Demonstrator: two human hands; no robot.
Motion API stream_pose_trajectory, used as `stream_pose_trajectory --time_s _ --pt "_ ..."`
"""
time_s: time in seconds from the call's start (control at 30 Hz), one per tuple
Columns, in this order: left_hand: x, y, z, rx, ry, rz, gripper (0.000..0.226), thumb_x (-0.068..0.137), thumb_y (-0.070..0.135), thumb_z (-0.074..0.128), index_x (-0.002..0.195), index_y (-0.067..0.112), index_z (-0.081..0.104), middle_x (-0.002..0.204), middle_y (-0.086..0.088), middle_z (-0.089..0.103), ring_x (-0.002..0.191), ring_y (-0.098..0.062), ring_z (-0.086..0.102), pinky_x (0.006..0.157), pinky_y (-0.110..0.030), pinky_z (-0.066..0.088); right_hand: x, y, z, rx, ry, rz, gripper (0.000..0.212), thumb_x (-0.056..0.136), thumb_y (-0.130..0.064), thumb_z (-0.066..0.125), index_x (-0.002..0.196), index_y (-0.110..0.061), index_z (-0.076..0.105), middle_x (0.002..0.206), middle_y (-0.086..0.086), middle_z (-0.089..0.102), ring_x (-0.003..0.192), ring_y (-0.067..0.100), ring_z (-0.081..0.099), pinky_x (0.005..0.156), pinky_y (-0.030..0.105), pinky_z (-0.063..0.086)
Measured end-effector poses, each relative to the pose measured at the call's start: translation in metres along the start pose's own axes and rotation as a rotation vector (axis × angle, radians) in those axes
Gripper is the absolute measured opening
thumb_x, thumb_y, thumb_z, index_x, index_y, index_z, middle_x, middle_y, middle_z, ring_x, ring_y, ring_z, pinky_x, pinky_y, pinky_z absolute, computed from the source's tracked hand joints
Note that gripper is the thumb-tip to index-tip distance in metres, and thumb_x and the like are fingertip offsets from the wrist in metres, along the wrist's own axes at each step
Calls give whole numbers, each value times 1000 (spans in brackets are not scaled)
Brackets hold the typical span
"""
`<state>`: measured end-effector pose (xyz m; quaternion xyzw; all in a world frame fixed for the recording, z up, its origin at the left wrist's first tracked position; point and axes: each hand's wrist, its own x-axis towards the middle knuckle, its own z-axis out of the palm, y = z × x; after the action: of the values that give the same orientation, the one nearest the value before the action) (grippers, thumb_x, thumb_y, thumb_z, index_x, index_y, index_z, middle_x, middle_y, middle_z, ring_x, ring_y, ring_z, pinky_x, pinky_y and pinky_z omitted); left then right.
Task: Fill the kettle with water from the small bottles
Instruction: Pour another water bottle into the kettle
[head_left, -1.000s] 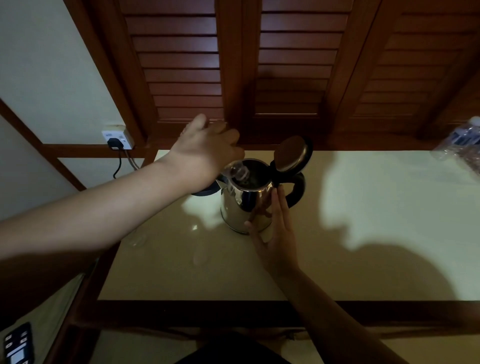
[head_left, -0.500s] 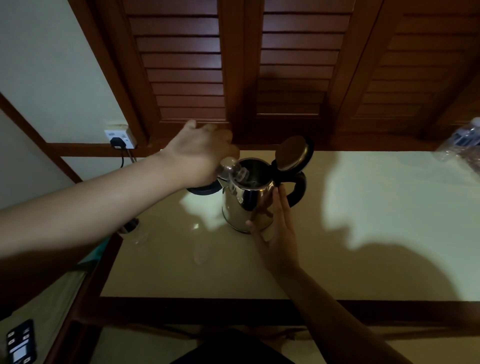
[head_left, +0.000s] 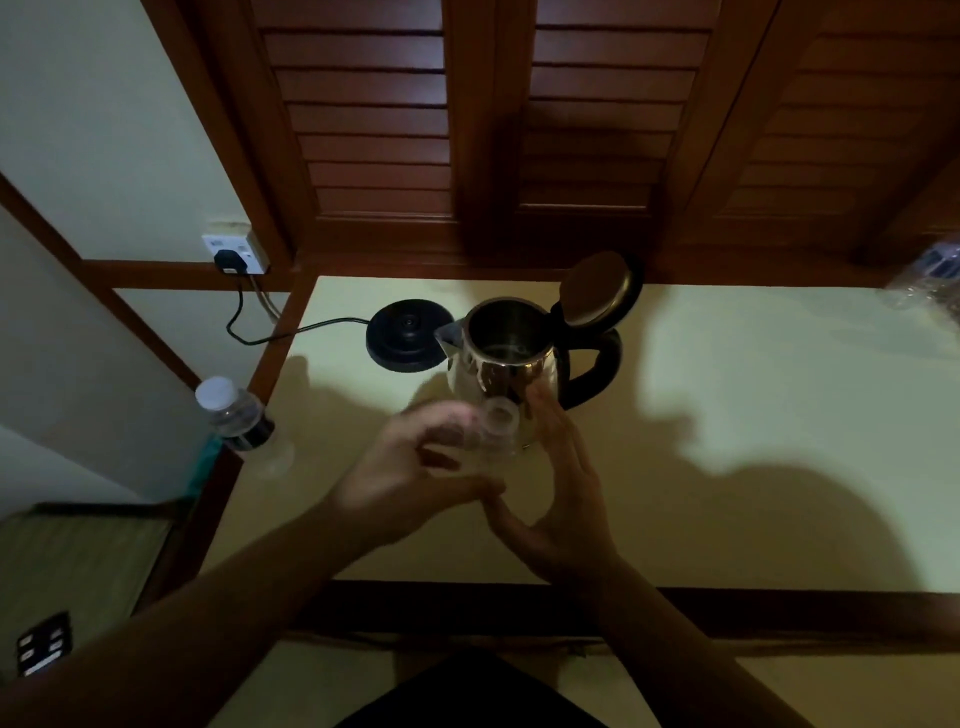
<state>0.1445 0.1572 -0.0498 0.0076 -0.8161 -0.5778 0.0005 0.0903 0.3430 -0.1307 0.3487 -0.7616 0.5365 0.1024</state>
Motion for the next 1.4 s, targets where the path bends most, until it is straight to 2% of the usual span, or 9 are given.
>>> stream_pose_trajectory --time_s 0.13,0.27,0.4,0.6,0.7,0.83,1.03,1.2,1.4 --pt "-9 -26 9 -48 84 -103 52 71 13 91 119 20 71 111 4 73 105 -11 69 87 -26 58 -15 -1 3 43 -55 110 67 90 -32 79 150 -33 48 134 -12 65 123 -2 64 94 27 59" --pt "-15 -58 -15 425 -8 8 74 66 51 90 132 33 63 125 15 60 112 -1 58 92 -11 45 -28 10 0 36 -36 178 59 88 -27 80 143 -18 58 129 -4 65 117 7 67 91 31 61" --pt "-22 -86 -29 764 -4 -171 80 70 76 57 135 31 61 126 8 55 114 -14 55 99 -36 49 -28 18 -5 49 -61 185 57 85 -20 81 139 -13 62 129 -4 58 116 13 65 88 39 62" --pt "-32 -93 -18 879 8 -172 62 80 70 44 120 31 70 117 10 64 104 -16 60 89 -39 48 -31 24 -5 92 -103 215 64 88 -25 79 147 -25 53 133 -8 66 118 7 67 93 35 61" --pt "-35 -68 -2 563 200 -111 42 83 52 73 115 25 75 105 12 68 89 -6 65 79 -37 57 -35 27 -8 92 -109 234 67 90 -29 78 150 -22 51 136 -7 67 119 7 67 95 33 60" --pt "-27 -14 22 216 305 121 36 87 34 78 117 13 75 98 -2 71 87 -20 70 80 -40 60 -42 33 -16 93 -115 227 69 91 -23 83 151 -21 51 141 -7 66 122 3 66 95 24 58" --pt "-10 14 51 431 197 294 34 87 23 80 119 15 75 103 4 65 95 -6 64 83 -18 50 -48 31 -23 90 -114 202 71 94 -23 80 153 -40 44 146 -19 61 128 4 63 100 26 57" --pt "2 19 56 635 132 376 38 91 39 68 118 14 75 103 -1 63 94 -16 62 80 -31 52 -49 21 -27 57 -83 194 88 93 -10 81 152 -57 36 142 -46 50 130 -9 57 102 12 48" --pt "12 28 53 810 61 359 41 89 56 55 101 22 75 97 2 60 88 -17 56 70 -34 50 -54 24 -25 29 -73 272 66 95 -27 80 153 -24 50 138 -9 68 123 4 66 101 33 58"
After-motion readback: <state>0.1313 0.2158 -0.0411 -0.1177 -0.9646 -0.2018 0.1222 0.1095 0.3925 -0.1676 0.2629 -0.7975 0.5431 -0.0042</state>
